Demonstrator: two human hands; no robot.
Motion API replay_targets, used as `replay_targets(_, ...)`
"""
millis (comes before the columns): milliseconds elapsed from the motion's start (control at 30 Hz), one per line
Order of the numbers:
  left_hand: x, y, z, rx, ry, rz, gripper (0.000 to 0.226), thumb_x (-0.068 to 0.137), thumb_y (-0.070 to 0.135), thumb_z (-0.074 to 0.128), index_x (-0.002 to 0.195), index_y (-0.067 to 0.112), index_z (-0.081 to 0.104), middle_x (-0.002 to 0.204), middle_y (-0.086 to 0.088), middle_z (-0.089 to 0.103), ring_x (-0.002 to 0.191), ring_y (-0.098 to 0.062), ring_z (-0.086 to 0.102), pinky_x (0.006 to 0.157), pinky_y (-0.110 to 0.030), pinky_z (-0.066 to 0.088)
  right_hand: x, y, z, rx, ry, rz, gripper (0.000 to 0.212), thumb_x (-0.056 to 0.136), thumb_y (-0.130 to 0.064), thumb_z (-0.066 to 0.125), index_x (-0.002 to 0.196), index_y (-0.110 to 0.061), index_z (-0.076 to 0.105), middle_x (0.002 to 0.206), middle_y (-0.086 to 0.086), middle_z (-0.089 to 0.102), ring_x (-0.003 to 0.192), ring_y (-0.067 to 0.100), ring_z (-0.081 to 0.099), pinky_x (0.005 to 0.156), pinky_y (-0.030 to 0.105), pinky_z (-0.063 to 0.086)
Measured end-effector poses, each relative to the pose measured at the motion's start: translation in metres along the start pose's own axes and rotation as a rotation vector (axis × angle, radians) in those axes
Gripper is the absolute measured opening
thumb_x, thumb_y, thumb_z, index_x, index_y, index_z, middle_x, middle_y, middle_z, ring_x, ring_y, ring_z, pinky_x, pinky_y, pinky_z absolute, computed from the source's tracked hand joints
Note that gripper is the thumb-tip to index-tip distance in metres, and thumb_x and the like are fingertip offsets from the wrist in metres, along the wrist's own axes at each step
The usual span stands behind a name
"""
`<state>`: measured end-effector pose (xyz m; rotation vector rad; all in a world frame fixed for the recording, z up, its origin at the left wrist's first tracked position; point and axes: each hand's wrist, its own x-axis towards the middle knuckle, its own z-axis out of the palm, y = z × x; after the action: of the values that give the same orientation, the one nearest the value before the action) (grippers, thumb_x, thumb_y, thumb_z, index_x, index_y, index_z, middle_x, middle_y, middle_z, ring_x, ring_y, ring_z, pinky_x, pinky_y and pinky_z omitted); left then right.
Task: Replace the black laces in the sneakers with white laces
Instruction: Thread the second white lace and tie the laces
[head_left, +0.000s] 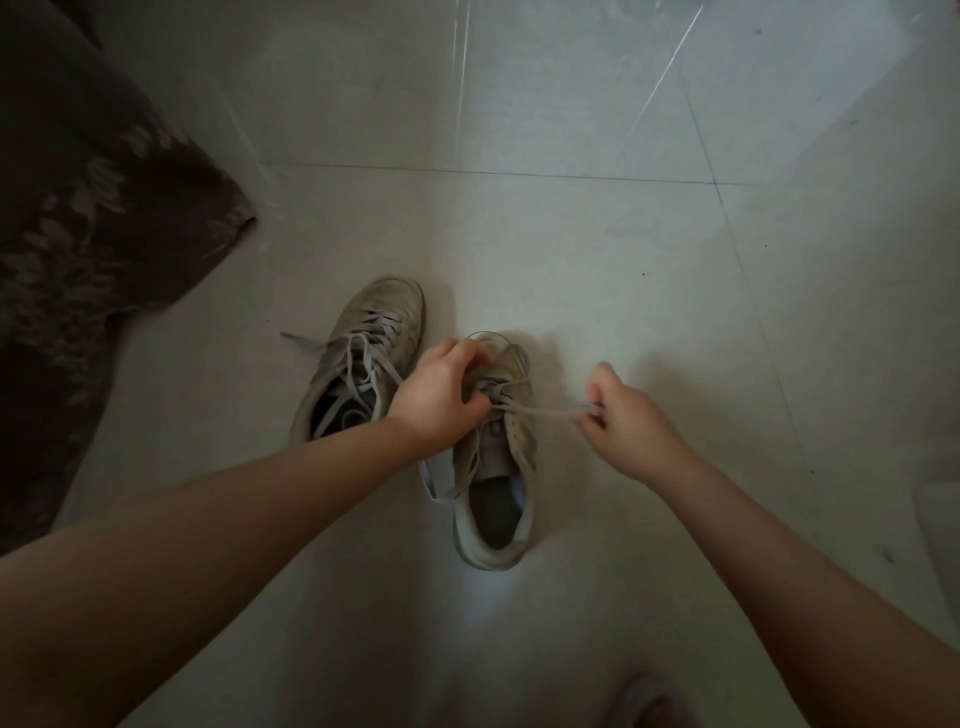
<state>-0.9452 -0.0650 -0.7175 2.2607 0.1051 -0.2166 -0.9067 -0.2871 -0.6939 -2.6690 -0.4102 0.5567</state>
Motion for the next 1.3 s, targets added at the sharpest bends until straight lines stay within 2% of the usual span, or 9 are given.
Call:
replay_targets(167,-0.002,-0.005,0.001,-0.037,0.026,0.024,0.038,0.079,0.016,0.061,0.116,0.02,0.052,0.107,0.001,0.05,0.098,-0.016,0.052,0.076,-0.026,0.046,-0.006,0.029,0.011,0.093,0.027,0.272,0.037,0.08,-0.019,0.07,0.088,-0.012,0.034,0.075,0.012,0.057,0.069,0.027,0.053,0.058,0.032,0.035)
replay_targets(300,-0.007,-0.002,0.0,-0.012,0.058,0.052,0.021,0.079,0.015,0.062,0.098,0.021,0.056,0.103,0.001,0.047,0.088,-0.015,0.052,0.076,-0.031,0.049,0.002,0.005,0.018,0.533,0.076,0.357,0.042,0.082,-0.015,0.071,0.1,-0.01,0.033,0.075,0.012,0.065,0.06,0.024,0.064,0.065,0.04,0.056)
replay_targets(400,-0.01,-0.001,-0.002,-0.038,0.101,0.014,0.02,0.077,0.015,0.064,0.086,0.018,0.046,0.096,-0.001,0.047,0.08,-0.02,0.052,0.072,-0.04,0.05,0.011,0.004,0.019,0.534,0.14,0.368,0.043,0.084,-0.021,0.069,0.101,-0.011,0.03,0.077,0.015,0.069,0.063,0.025,0.068,0.068,0.042,0.057)
replay_targets(533,-0.011,-0.001,-0.003,-0.046,0.117,-0.053,0.028,0.077,0.019,0.066,0.085,0.019,0.039,0.095,0.001,0.047,0.082,-0.017,0.05,0.072,-0.039,0.049,0.018,0.02,0.017,0.854,0.073,0.551,0.02,0.092,-0.014,0.06,0.089,-0.006,0.041,0.08,0.022,0.066,0.051,0.016,0.063,0.05,0.026,0.053)
replay_targets(633,-0.012,-0.002,-0.003,-0.038,0.112,-0.051,0.027,0.077,0.02,0.066,0.085,0.019,0.04,0.094,0.001,0.047,0.081,-0.018,0.049,0.07,-0.038,0.049,0.01,0.047,0.012,0.745,0.089,0.624,0.018,0.092,-0.019,0.059,0.081,-0.006,0.055,0.08,0.015,0.063,0.068,0.023,0.063,0.066,0.033,0.058)
replay_targets(767,-0.012,-0.001,-0.001,0.035,0.134,-0.029,0.027,0.078,0.022,0.066,0.086,0.017,0.041,0.093,0.0,0.046,0.073,-0.018,0.046,0.062,-0.029,0.04,-0.003,0.055,0.008,0.015,0.227,0.42,0.016,0.085,-0.025,0.064,0.077,-0.015,0.054,0.082,0.01,0.063,0.08,0.028,0.059,0.071,0.034,0.044)
replay_targets(1000,-0.022,-0.002,0.007,-0.058,0.113,0.04,0.046,0.076,0.027,0.071,0.111,0.017,0.044,0.108,0.004,0.043,0.095,-0.011,0.049,0.084,-0.028,0.047,0.007,-0.034,0.021,0.153,-0.015,-0.247,0.009,0.084,-0.026,0.066,0.09,-0.02,0.064,0.084,-0.011,0.056,0.079,0.008,0.056,0.07,0.024,0.045)
replay_targets(1167,-0.026,-0.006,0.007,-0.105,0.075,0.016,0.061,0.072,0.027,0.07,0.123,0.018,0.039,0.117,0.003,0.04,0.108,-0.013,0.048,0.093,-0.039,0.049,0.016,-0.053,0.037,0.081,-0.014,-0.225,0.006,0.083,-0.019,0.063,0.086,-0.015,0.059,0.077,-0.007,0.047,0.072,0.013,0.043,0.063,0.029,0.038)
replay_targets(1300,-0.027,0.001,0.008,-0.105,0.125,-0.002,0.053,0.072,0.019,0.063,0.12,0.016,0.04,0.115,0.004,0.042,0.102,-0.015,0.05,0.082,-0.039,0.05,0.018,-0.052,0.032,-0.007,0.035,-0.259,0.007,0.09,-0.018,0.053,0.09,-0.013,0.057,0.09,0.003,0.051,0.084,0.021,0.047,0.07,0.034,0.04)
